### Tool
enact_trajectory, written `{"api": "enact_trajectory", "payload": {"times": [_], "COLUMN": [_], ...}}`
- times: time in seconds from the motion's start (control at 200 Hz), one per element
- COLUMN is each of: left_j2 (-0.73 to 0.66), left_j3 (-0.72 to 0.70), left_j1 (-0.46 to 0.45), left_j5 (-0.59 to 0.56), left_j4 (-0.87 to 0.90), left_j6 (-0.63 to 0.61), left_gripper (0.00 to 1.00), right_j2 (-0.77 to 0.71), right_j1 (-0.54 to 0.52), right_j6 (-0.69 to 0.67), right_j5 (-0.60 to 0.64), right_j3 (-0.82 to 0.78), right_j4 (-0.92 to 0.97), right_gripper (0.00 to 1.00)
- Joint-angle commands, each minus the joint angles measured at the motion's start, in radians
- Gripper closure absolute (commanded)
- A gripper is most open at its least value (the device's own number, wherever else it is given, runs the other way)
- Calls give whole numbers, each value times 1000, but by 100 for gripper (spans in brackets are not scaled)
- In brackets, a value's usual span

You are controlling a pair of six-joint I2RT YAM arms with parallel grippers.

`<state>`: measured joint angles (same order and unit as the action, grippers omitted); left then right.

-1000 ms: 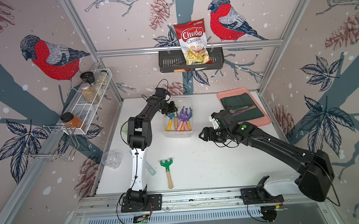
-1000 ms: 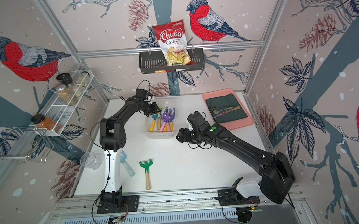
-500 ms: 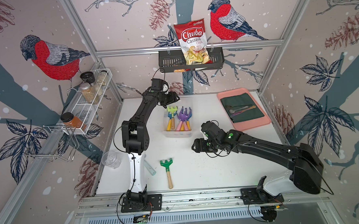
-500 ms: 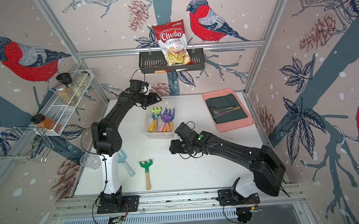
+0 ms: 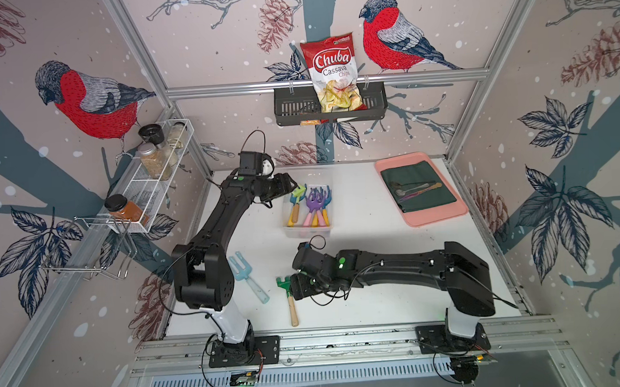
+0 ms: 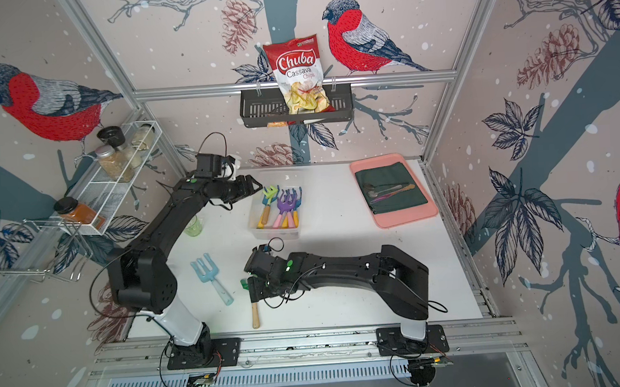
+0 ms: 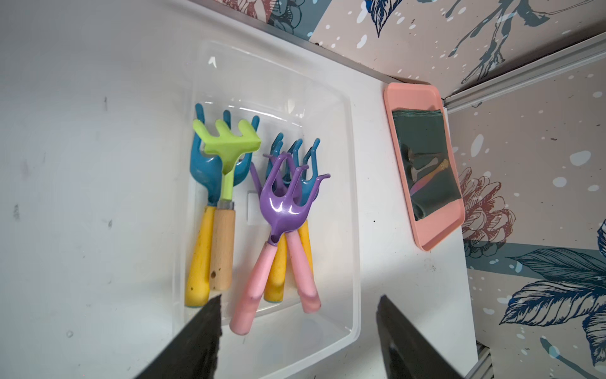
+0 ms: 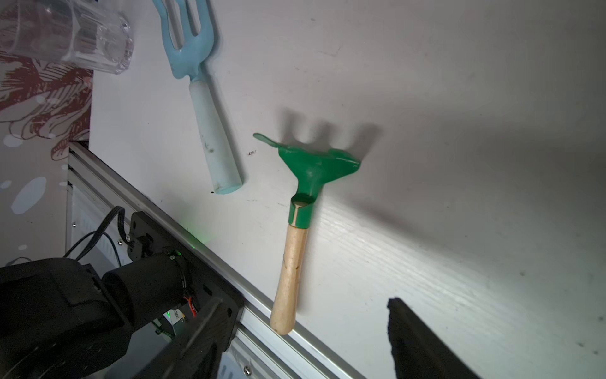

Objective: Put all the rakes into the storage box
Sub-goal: Pick up the rake at the center of the board.

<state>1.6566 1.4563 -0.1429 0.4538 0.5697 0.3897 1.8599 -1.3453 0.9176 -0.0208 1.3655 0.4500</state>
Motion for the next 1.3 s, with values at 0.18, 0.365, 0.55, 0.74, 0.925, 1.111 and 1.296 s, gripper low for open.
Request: {"api": "enact_trajectory", "payload": {"times": [0.18,0.365,0.55,0.74,0.925,1.111,1.296], "left_j2": [-197,-246,-268,-271,-284,-302,-300], "left_j3": [-219,-268,-298,-302,-332,-398,-453], "left_j1": [45,52,60,62,60,43,-31], "left_j5": [32,32,37,47,108,160,199], "left_j4": [-62,-53,-58,-64,-123,-232,-367], "left_j6": [8,-5,-4,3,56,128,232], "left_gripper": [24,24,24,24,25,25,26], "right_j2": [185,271,335,335,242,56,-78], "right_j1": [-100,-109,-107,-91,-54,27,146], "right_j6": [18,3,-11,-9,-28,-60,-104], "right_j5": [73,74,92,94,94,104,81], "right_j3": [160,239,296,269,169,10,-71], "right_j4": [174,233,311,313,247,128,70], "right_gripper": [36,48,59,71,83,87,85]}}
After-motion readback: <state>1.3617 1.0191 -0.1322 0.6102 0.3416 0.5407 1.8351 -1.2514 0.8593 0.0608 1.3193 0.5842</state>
